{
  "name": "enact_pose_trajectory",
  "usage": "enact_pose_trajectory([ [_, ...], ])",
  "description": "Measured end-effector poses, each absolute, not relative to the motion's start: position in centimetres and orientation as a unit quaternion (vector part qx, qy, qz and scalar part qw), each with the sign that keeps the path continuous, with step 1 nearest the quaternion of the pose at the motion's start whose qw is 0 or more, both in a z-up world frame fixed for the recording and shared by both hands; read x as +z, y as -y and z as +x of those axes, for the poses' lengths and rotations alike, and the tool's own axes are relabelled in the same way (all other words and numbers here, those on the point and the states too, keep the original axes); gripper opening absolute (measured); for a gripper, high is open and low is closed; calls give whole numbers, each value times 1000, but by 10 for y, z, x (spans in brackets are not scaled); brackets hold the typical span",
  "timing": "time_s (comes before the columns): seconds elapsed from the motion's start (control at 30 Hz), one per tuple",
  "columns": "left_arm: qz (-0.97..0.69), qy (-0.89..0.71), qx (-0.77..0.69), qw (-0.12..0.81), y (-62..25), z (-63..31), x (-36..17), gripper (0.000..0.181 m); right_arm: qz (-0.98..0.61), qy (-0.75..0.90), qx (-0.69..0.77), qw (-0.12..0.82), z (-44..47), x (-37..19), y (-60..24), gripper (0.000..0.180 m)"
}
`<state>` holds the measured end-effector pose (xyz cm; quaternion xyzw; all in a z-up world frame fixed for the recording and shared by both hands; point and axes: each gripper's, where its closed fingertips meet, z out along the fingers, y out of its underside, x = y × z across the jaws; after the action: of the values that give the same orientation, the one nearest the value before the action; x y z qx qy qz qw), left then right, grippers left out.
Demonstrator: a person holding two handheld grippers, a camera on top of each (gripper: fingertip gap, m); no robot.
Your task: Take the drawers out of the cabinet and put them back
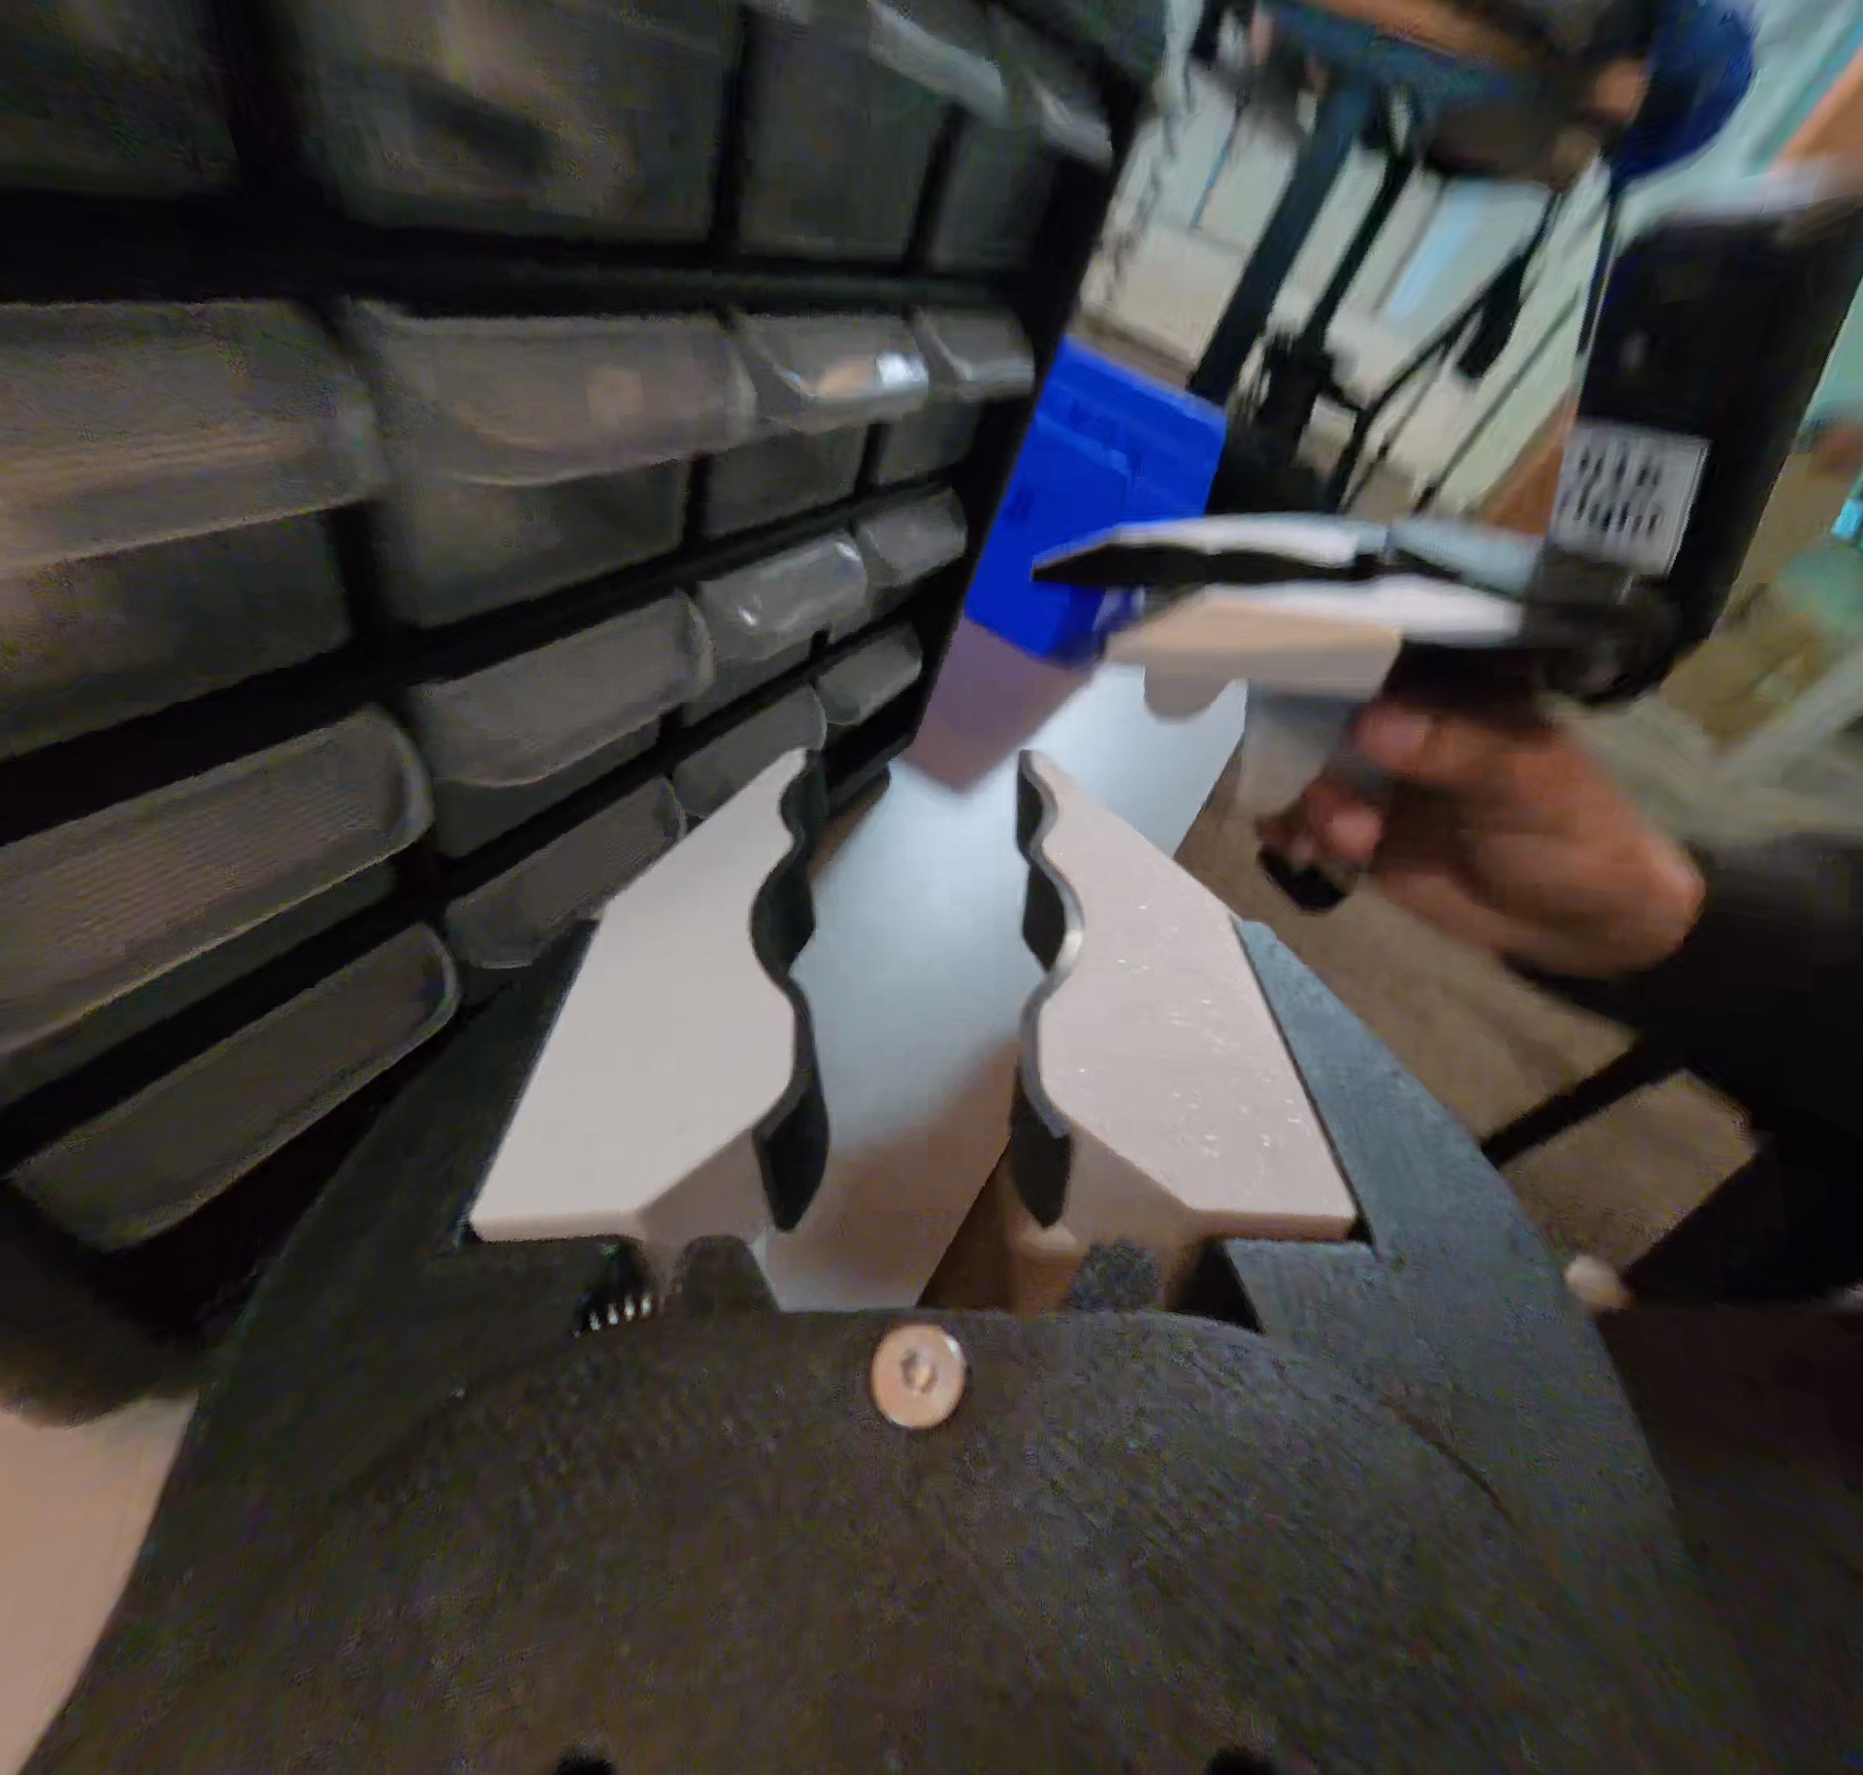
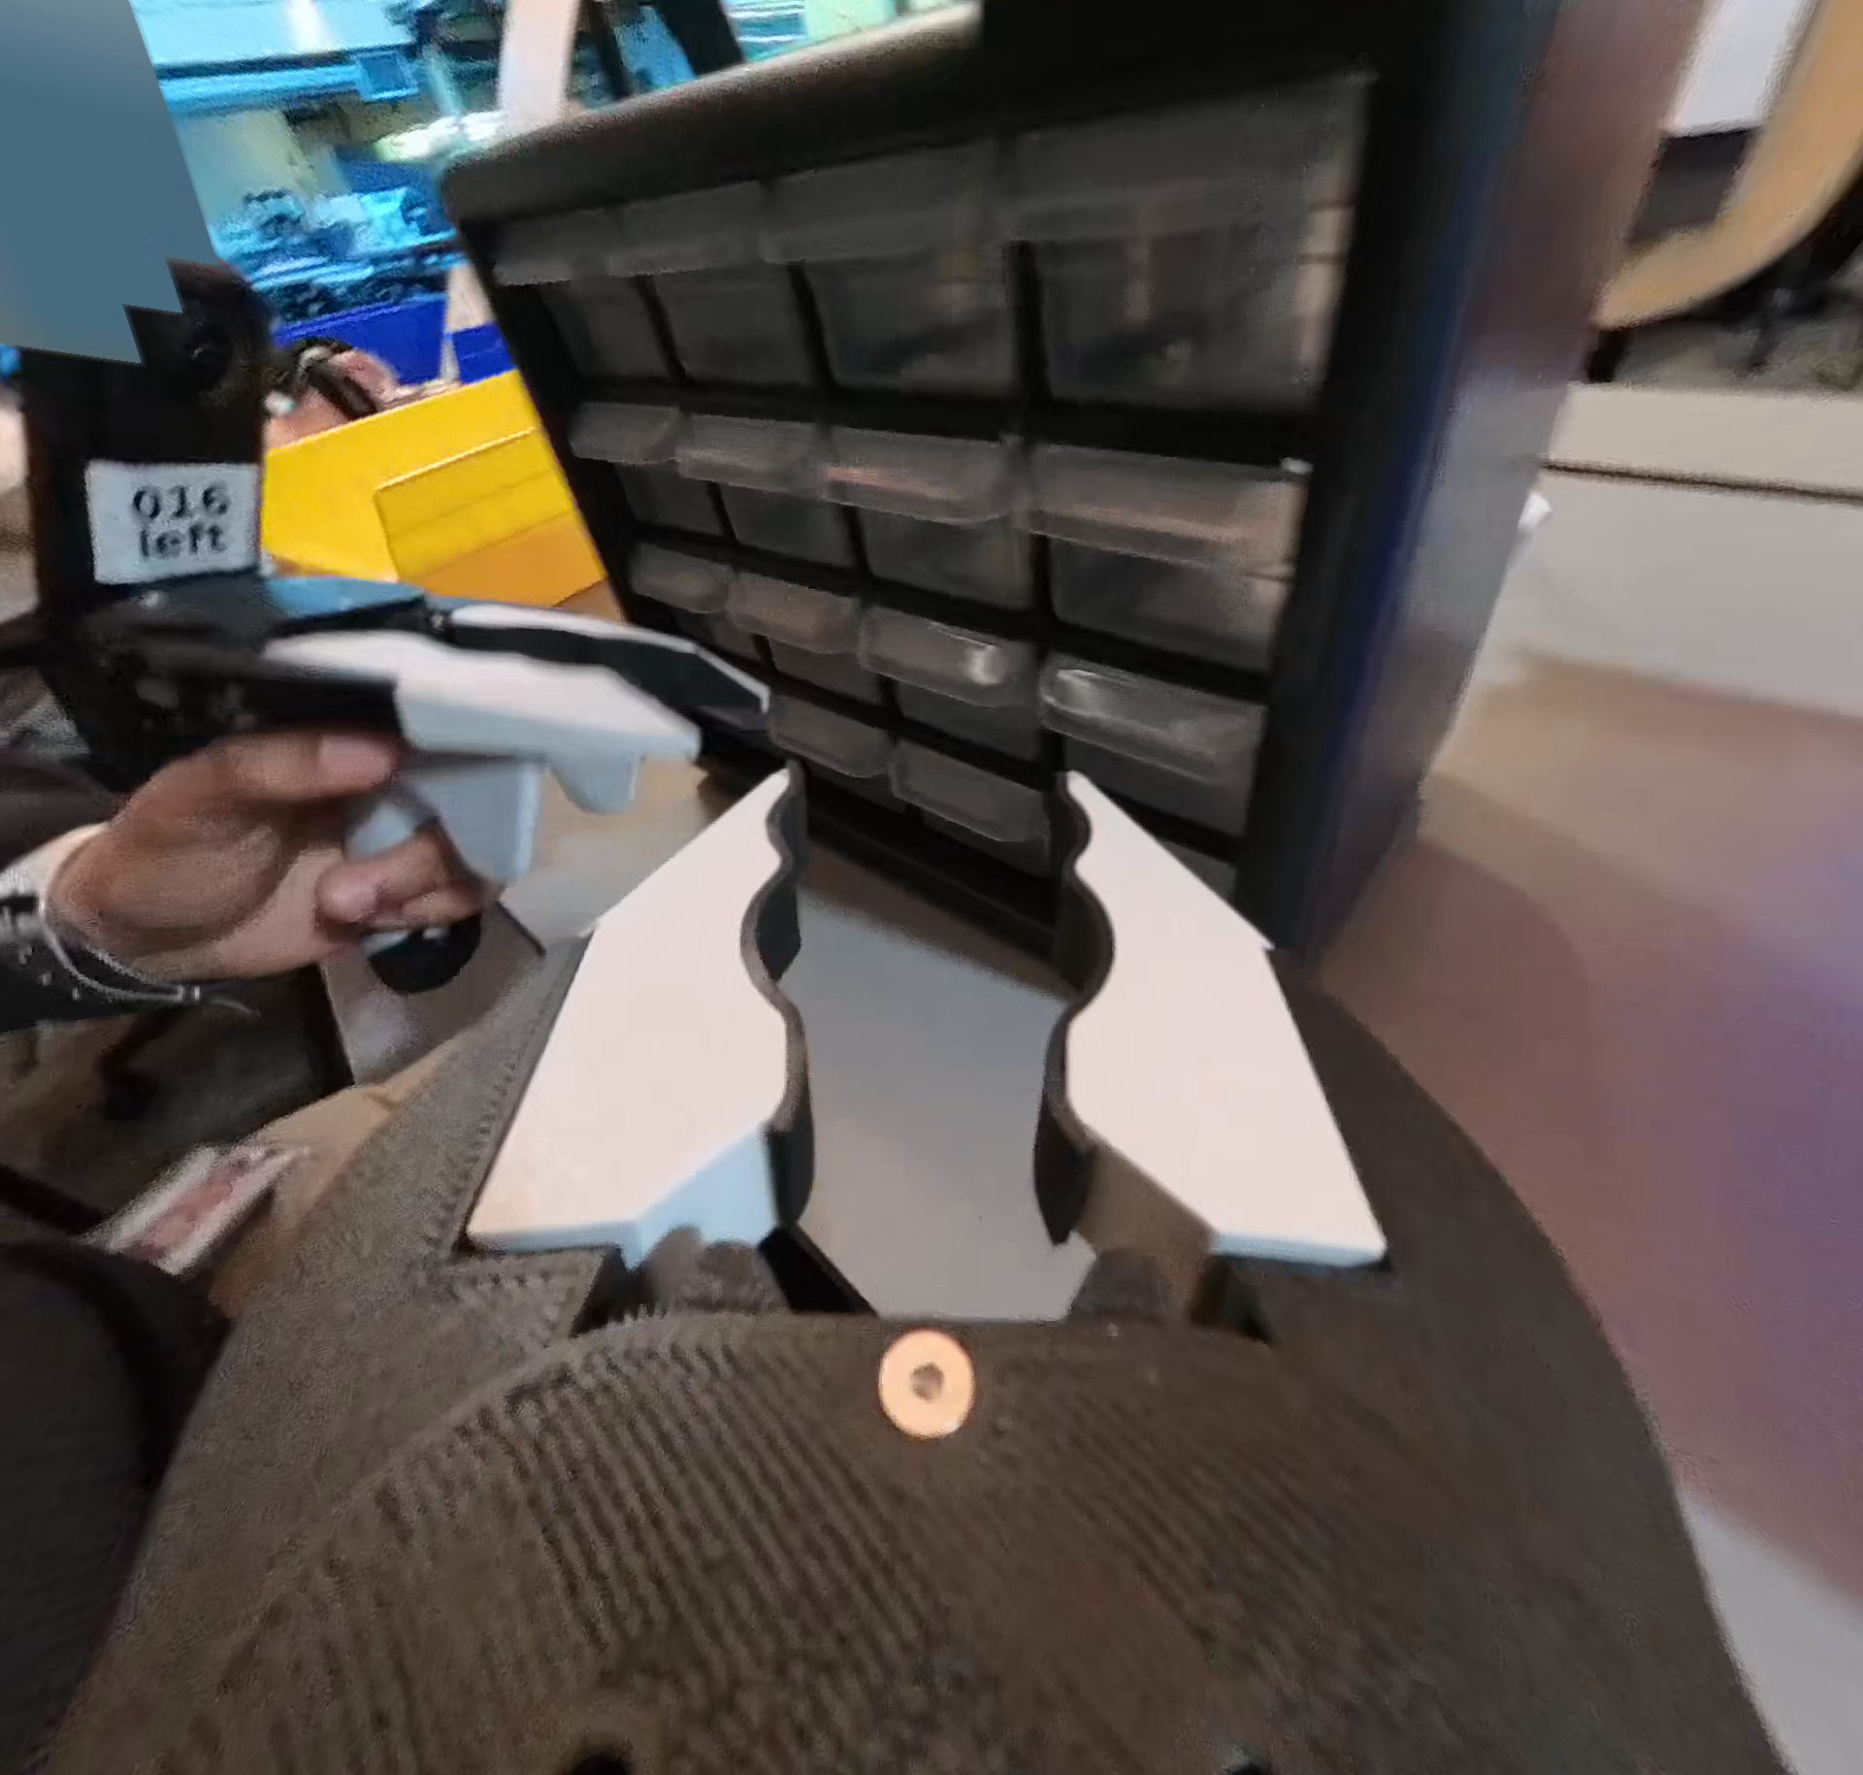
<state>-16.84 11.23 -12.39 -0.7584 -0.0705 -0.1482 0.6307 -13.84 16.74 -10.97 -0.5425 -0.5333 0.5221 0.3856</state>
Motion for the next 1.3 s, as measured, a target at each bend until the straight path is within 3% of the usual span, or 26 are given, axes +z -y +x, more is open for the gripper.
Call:
enact_pose_trajectory([
  [0.07, -704, 124, -183, 675, -105, -176, -105, 21, -508, 568, 520, 386, -142, -112, -154, 54],
  [0.17, -669, 167, -207, 694, -99, -180, -100, 16, -483, 586, 535, 371, -149, -114, -140, 59],
  [0.3, -636, 235, -196, 708, -82, -207, -103, 12, -457, 590, 533, 399, -156, -110, -136, 31],
  [0.37, -622, 261, -186, 714, -69, -224, -106, 9, -446, 610, 509, 413, -161, -113, -134, 27],
  [0.77, -560, 365, -285, 687, -84, -235, -139, 21, -386, 648, 520, 400, -179, -113, -106, 27],
  [1.3, -474, 379, -386, 694, -65, -258, -119, 20, -390, 704, 460, 375, -168, -145, -103, 32],
])
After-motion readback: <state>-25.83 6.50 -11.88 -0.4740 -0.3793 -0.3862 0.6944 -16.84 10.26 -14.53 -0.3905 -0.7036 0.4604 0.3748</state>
